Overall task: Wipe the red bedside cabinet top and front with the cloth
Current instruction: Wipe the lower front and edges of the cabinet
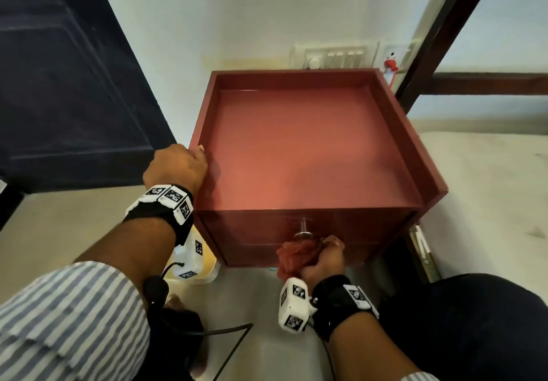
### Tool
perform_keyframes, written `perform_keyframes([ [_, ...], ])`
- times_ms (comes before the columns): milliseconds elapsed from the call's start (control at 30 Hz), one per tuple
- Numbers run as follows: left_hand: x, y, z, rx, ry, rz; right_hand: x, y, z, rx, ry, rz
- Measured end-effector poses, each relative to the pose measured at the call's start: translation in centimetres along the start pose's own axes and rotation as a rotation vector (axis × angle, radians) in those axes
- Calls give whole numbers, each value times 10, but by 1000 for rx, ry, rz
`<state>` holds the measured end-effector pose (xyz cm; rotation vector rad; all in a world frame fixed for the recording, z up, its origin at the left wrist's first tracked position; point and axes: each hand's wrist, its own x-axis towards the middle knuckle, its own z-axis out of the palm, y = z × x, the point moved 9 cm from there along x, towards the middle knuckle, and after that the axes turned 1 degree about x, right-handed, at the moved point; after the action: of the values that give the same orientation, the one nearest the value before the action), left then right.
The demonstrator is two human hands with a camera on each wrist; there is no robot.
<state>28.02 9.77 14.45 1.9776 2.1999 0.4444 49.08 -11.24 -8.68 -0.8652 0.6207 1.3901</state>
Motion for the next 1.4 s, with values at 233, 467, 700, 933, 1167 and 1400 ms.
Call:
perform_keyframes([
  [233,-4,1,-1,3,20,34,-21,-3,16,-69,51,-207],
  [467,-1,0,0,-22,15,33,-13,-20,7,-164,64,-514],
  [700,1,-2,1,-29,7,32,-8,-22,-9,-358,245,-719],
  [933,1,1,3,-18,10,47,-26,2,14,-206,61,-475],
  [1167,4,0,3,-7,16,65,-25,30,40,-93,-186,-151],
  [1400,5,1,4,10,17,66,-14,48,45,111,-223,-46],
])
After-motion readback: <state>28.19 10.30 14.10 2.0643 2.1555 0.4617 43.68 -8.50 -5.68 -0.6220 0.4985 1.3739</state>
